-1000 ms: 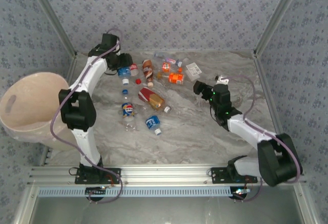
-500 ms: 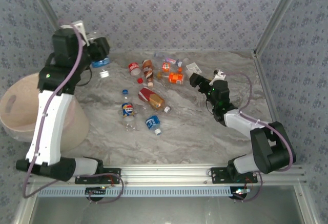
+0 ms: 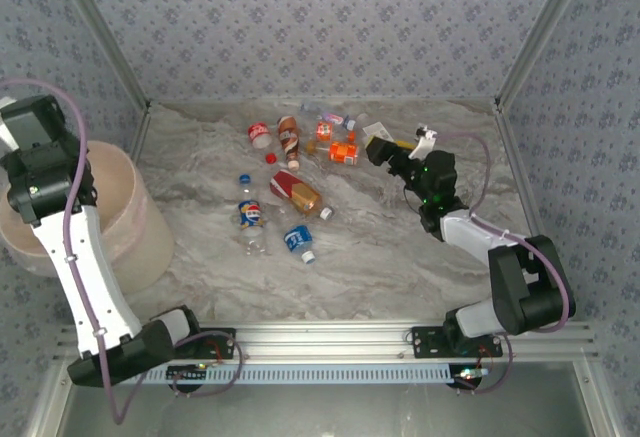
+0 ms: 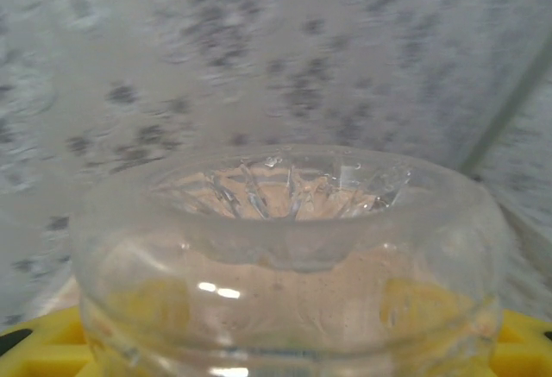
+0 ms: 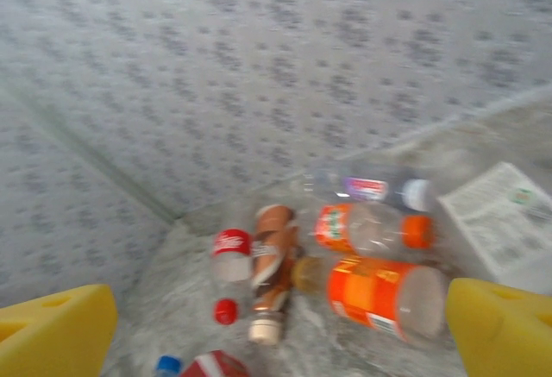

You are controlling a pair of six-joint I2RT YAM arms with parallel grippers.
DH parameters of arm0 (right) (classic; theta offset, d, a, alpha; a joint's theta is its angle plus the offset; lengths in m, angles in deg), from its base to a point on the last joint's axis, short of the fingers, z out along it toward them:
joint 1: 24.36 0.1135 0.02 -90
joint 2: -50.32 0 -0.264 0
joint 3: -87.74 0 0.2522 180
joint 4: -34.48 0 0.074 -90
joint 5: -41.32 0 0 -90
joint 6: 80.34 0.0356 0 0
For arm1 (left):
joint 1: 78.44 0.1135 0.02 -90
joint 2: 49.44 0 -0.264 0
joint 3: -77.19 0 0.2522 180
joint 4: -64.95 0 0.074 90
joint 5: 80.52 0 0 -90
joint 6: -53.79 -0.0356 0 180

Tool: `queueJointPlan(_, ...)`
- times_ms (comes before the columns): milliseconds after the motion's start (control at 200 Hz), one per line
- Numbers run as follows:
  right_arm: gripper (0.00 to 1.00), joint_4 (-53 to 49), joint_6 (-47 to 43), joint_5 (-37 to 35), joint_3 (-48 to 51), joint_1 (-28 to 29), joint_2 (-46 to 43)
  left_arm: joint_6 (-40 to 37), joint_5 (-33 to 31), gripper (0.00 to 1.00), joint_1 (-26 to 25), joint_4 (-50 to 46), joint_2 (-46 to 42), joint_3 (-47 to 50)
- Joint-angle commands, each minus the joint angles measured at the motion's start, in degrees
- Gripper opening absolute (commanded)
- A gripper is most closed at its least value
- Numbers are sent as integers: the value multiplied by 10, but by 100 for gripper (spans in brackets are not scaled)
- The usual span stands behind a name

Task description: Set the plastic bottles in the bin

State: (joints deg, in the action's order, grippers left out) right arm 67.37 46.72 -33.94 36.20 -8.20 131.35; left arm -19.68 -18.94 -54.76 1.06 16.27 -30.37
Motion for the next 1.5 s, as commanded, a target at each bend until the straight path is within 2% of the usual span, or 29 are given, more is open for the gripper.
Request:
queueJointPlan(0, 100, 80, -5, 110, -15, 6, 3, -8, -55, 53, 48, 96, -9, 70)
queueJointPlan(55, 100, 72, -5, 113, -13, 9, -3, -5, -55, 53, 71, 136, -16, 103)
queueJointPlan(185, 100, 45, -33, 107, -20, 14, 1, -1, -70, 56, 76, 201, -14, 147)
queueJointPlan(395, 100, 75, -16, 78, -26, 33, 46, 48, -47, 57, 78, 227, 20, 165)
queueJointPlan(440, 100, 100, 17, 84, -29, 33, 62, 64, -46, 64, 77, 225, 26, 165)
queueJointPlan(510, 100, 145, 60, 102, -38, 31, 90, 72, -7, 77, 77, 222, 33, 164)
queueJointPlan(635, 100, 190, 106, 98, -44, 29, 109, 93, 47, 87, 78, 190, 38, 152)
queueJointPlan(784, 100, 118, 81, 81, -47, 31, 97, 115, 115, 97, 78, 175, 24, 140)
queueJointPlan(984, 100, -3, 39, 25, -44, 45, 84, 133, 184, 98, 60, 142, 23, 98)
queueJointPlan(1069, 100, -62, 19, -14, -42, 58, 74, 134, 193, 98, 1, 128, 21, 85)
queueJointPlan(1229, 100, -236, -37, -162, -53, 103, 50, 146, 234, 98, -117, 147, 0, 108)
queueJointPlan(1379, 100, -330, -77, -151, -60, 133, 27, 178, 294, 98, -235, 196, -16, 172)
queueJointPlan(1494, 100, -420, -138, -173, -78, 180, 7, 198, 299, 98, -318, 247, -27, 226)
